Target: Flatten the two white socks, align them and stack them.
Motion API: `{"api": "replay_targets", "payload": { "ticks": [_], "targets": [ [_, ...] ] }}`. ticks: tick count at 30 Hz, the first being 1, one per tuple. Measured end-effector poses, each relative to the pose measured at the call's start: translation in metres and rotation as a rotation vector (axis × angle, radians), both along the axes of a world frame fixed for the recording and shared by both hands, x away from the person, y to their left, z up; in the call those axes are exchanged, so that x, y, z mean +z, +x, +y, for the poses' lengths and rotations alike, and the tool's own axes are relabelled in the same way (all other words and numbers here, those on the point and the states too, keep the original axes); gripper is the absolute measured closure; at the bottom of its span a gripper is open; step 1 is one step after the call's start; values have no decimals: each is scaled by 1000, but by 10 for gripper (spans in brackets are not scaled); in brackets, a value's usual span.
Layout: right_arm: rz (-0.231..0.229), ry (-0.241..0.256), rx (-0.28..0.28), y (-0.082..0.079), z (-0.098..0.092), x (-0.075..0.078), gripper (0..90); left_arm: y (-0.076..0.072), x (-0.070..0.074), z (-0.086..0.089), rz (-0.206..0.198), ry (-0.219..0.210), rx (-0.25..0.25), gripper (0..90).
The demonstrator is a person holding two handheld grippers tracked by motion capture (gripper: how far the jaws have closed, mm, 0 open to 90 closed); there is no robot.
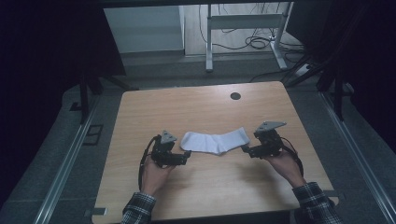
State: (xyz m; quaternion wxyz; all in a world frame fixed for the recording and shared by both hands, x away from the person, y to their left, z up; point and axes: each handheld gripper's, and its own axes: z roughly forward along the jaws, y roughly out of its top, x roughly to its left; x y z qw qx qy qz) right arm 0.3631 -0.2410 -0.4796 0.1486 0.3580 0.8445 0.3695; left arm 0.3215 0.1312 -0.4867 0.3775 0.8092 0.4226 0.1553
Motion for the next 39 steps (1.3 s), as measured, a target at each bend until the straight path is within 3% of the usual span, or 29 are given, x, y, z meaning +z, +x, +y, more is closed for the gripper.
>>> {"api": "replay_targets", "payload": {
  "ticks": [8,15,29,39],
  "targets": [
    [-19,-1,9,-17,-10,7,139,-23,-4,12,0,23,-5,133],
    [-25,0,5,-28,-20,3,124,-41,-16,25,2,39,6,125],
    [22,-11,3,-41,-32,-27,101,-61,-39,40,23,46,32,118],
    [38,-78,23,-44,-33,-52,94,-63,-53,33,53,83,6,118]
  ]
}}
